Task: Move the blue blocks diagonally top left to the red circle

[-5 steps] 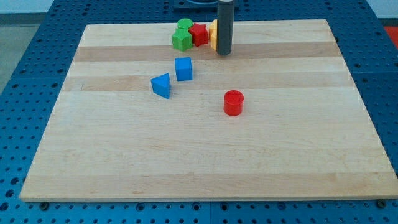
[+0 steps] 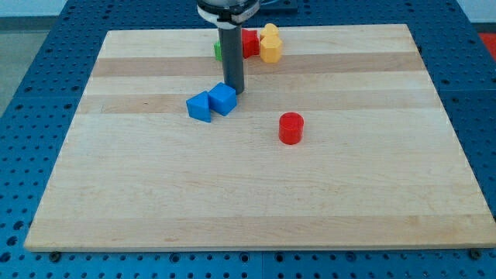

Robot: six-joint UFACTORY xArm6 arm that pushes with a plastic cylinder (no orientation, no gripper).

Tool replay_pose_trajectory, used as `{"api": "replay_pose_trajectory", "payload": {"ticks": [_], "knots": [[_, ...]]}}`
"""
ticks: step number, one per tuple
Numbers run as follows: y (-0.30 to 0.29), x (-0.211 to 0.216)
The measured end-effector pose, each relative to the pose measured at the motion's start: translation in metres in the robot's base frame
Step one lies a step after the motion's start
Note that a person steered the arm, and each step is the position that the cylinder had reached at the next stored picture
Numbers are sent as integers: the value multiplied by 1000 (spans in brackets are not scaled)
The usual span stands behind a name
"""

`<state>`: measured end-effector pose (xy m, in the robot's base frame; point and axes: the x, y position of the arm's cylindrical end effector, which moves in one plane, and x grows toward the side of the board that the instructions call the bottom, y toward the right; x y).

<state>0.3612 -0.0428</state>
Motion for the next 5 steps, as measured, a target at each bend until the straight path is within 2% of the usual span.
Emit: {"api": "replay_pose_trajectory", "payload": {"ticks": [2,3,5], "knots": [[-79,-11],[-121,1],[-144,39]]}}
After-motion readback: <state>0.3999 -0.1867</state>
